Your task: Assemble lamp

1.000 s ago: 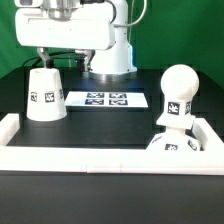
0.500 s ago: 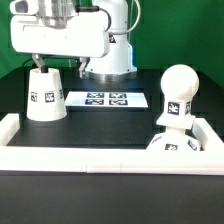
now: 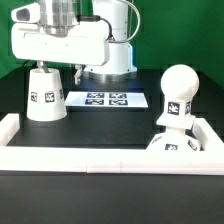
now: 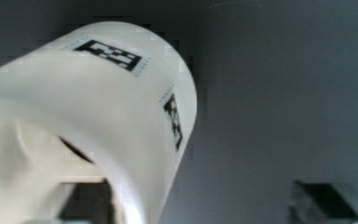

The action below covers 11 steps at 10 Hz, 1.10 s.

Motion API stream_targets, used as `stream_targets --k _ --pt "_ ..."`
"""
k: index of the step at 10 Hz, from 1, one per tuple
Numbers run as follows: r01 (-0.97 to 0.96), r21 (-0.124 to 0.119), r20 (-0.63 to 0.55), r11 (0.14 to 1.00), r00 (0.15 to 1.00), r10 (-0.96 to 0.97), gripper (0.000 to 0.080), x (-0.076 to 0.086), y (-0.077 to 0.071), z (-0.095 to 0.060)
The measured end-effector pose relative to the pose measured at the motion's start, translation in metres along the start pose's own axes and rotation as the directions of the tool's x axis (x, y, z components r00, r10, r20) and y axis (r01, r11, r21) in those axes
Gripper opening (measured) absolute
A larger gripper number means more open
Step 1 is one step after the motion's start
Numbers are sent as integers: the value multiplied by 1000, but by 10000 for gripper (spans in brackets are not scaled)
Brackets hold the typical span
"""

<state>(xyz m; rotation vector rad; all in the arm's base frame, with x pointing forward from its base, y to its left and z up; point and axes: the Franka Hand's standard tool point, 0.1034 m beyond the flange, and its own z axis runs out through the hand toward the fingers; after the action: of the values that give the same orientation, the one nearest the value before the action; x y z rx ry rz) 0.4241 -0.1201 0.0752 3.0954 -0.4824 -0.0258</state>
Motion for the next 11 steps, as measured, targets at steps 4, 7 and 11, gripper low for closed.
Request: stream_targets --k 4,7,11 --pt "2 0 -2 1000 1000 -2 43 1 -1 -1" --pt "3 0 -3 1000 1000 -3 44 1 -1 -1" --pt "3 0 -3 1000 1000 -3 44 1 -1 -1"
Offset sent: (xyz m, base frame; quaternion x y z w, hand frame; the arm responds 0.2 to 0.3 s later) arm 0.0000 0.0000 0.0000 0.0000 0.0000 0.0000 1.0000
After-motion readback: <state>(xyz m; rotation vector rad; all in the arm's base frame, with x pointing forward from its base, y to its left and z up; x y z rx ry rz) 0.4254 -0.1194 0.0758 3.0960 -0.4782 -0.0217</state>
